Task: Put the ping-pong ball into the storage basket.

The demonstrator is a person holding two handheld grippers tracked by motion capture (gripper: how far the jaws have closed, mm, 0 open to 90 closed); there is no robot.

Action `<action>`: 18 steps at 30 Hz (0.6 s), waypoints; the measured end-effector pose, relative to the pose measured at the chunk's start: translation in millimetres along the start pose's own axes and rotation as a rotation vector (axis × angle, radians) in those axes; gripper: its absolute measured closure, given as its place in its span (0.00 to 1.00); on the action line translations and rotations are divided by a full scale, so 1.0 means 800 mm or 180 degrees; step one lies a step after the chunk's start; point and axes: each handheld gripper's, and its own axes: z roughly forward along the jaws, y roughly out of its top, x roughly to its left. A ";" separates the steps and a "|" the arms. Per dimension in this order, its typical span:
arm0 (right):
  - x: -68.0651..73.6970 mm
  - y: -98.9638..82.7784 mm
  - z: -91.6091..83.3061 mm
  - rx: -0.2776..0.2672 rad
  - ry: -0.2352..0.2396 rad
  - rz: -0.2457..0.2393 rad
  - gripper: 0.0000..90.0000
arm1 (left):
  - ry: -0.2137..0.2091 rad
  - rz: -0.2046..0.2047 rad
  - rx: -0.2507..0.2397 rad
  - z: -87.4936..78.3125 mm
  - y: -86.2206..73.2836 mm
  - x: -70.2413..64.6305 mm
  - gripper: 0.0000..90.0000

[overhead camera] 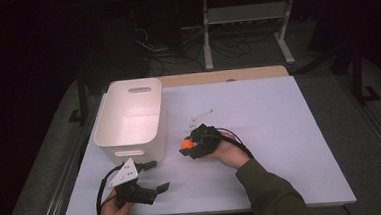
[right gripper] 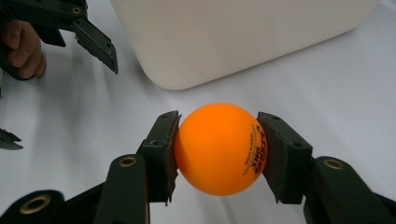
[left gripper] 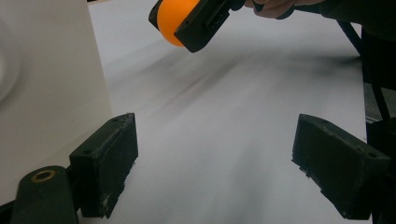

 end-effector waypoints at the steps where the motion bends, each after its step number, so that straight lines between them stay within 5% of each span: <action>1: 0.001 0.001 0.001 -0.0003 0.0004 0.0002 0.55 | 0.0001 0.0000 0.0001 0.000 0.000 0.000 0.16; 18: 0.004 0.017 0.011 -0.0017 0.0047 -0.0079 0.55 | 0.0001 -0.0001 -0.0002 0.000 0.000 0.000 0.16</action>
